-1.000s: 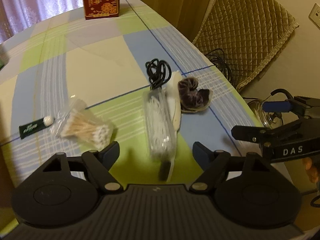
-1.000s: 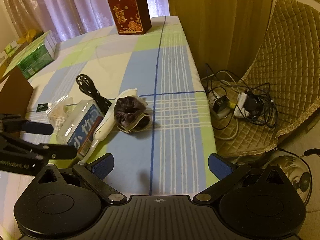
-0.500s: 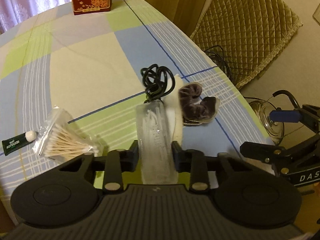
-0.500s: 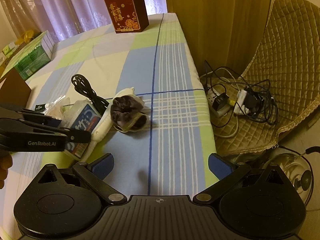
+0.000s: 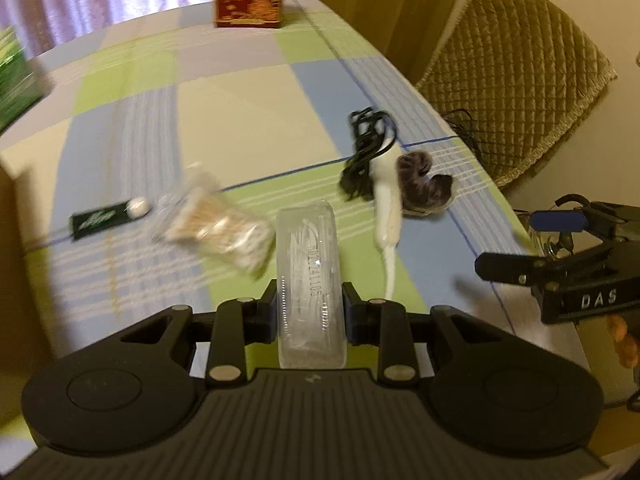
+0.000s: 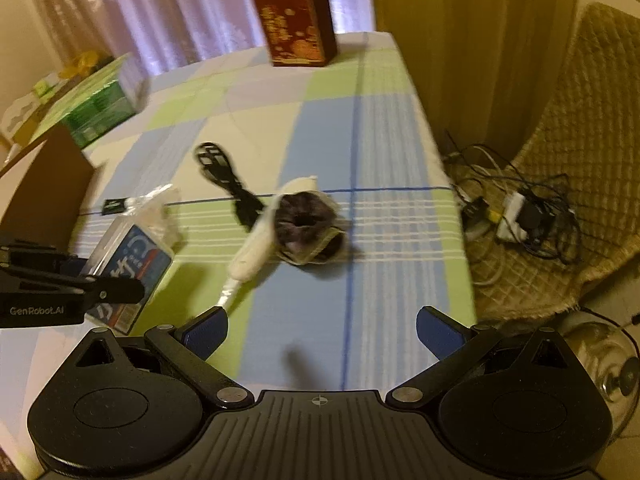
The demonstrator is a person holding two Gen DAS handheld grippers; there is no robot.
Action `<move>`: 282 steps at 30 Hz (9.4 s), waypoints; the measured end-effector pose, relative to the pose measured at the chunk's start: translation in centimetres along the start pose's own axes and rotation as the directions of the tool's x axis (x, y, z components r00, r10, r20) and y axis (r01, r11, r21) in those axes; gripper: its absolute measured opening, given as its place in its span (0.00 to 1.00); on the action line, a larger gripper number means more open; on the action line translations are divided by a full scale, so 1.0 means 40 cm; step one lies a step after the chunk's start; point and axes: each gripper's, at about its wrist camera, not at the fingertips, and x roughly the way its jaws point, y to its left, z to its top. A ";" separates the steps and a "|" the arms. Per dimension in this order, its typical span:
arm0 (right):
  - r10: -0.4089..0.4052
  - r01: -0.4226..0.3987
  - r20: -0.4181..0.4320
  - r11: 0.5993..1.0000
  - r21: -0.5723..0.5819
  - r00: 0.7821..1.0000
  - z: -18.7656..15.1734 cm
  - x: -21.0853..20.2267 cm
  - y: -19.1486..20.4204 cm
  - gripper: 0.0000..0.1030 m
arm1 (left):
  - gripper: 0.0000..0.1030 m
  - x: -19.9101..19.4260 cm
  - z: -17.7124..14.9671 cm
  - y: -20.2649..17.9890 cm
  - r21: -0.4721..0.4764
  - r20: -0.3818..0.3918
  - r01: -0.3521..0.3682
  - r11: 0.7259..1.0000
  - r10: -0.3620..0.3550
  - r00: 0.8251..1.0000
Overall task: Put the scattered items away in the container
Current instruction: 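Close left tool on clear toothbrush case while right tool grasps green lip gel tube, then carry toothbrush case in left tool while right tool carries lip gel over box, then open left tool to drop toothbrush case while right tool drops lip gel in box, then withdraw both tools from the box toward the hair dryer and scrunchie, then close left tool on white hair dryer while right tool grasps brown scrunchie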
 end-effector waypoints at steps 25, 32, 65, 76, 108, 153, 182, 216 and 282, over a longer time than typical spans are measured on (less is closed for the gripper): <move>0.387 -0.380 -0.091 0.787 -0.486 0.918 0.122 0.175 0.393 0.81 | 0.25 -0.305 -0.312 0.398 -0.470 -0.054 -0.356 0.808 0.376 0.925; 0.364 -0.366 -0.124 0.738 -0.567 0.923 0.195 0.308 0.487 0.60 | 0.25 -0.362 -0.371 0.496 -0.550 -0.097 -0.418 0.723 0.442 0.892; 0.281 -0.395 -0.293 0.784 -0.479 0.914 0.071 0.327 0.529 0.18 | 0.25 -0.389 -0.411 0.553 -0.594 -0.091 -0.400 0.698 0.436 0.895; 0.412 -0.436 -0.144 0.822 -0.367 0.900 0.132 0.127 0.508 0.18 | 0.25 -0.439 -0.384 0.531 -0.563 -0.044 -0.383 0.732 0.436 0.899; 0.368 -0.383 -0.125 0.802 -0.459 0.921 0.219 0.223 0.934 0.18 | 0.24 -0.534 -0.225 0.849 -0.374 0.059 -0.404 0.835 0.456 0.888; 0.143 -0.192 -0.146 0.894 -0.406 0.979 0.221 0.347 1.018 0.18 | 0.42 -0.342 -0.187 1.013 -0.287 -0.056 -0.349 0.892 0.348 0.936; 0.170 -0.141 0.013 0.853 -0.502 0.985 0.145 0.204 1.016 1.00 | 0.96 -0.518 -0.252 0.873 -0.392 0.023 -0.357 0.848 0.396 0.918; 0.270 -0.245 -0.017 0.840 -0.484 0.963 0.008 -0.006 0.782 1.00 | 0.97 -0.550 -0.327 0.509 -0.436 0.005 -0.379 0.816 0.423 0.906; -0.010 0.012 0.077 0.999 -0.033 0.997 -0.041 -0.029 -0.093 1.00 | 0.58 0.078 0.054 -0.160 0.217 0.046 0.037 0.975 -0.048 0.998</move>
